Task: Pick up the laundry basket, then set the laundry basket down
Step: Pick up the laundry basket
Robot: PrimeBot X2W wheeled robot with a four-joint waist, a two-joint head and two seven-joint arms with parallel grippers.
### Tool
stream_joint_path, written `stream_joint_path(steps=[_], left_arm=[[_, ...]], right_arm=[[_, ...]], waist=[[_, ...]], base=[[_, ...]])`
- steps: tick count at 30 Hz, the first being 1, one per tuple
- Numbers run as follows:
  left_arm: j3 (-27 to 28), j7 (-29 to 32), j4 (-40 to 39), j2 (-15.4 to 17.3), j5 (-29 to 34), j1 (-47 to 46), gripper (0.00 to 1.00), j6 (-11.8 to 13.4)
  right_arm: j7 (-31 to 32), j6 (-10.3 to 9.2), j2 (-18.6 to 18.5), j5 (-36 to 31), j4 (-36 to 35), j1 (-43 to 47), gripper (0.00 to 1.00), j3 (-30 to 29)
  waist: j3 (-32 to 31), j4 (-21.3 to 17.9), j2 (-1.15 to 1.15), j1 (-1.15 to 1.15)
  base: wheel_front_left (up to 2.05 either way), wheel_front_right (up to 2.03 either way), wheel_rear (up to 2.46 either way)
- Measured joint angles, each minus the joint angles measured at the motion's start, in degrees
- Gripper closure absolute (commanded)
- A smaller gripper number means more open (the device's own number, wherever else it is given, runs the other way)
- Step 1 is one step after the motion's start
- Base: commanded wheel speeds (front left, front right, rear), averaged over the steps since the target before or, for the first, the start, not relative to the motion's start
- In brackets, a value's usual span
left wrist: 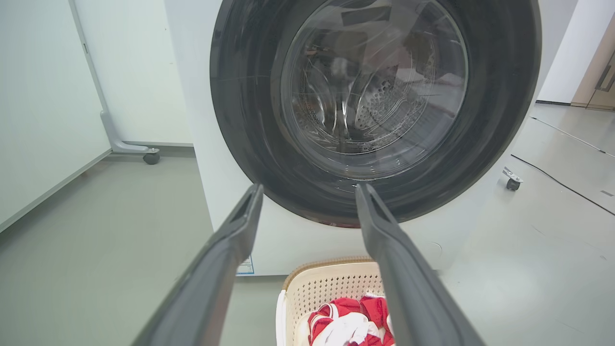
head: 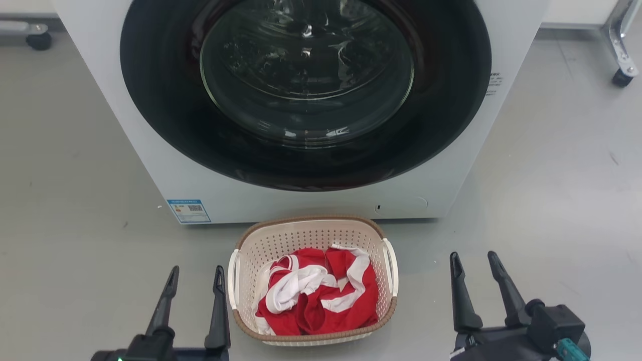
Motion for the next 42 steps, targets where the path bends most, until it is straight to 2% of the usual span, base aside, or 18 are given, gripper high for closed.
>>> stream_joint_path(steps=[15,25,42], left_arm=[[2.83,-0.01,4.27,-0.44,-0.12,-10.43,0.0,0.0],[3.7,-0.01,10.66,-0.46,-0.56,-18.16,0.0,-0.02],[4.92,0.78,22.43,-0.82,-1.91,-34.93,0.0,-1.49]], right_arm=[[-0.29,1.42,-1.65,-0.56,2.37,-9.72,0.0,-2.57],[-0.41,1.96,-1.76,-0.76,7.91,-18.83,0.0,-3.33],[-0.41,2.94,-2.22,-2.1,19.07,-35.11,0.0,-3.85]], waist=[[11.08,0.33,0.0,0.01],[19.5,1.03,0.01,0.01],[33.99,2.02,0.01,0.01]], base=[[0.0,0.0,0.0],[0.0,0.0,0.0],[0.0,0.0,0.0]])
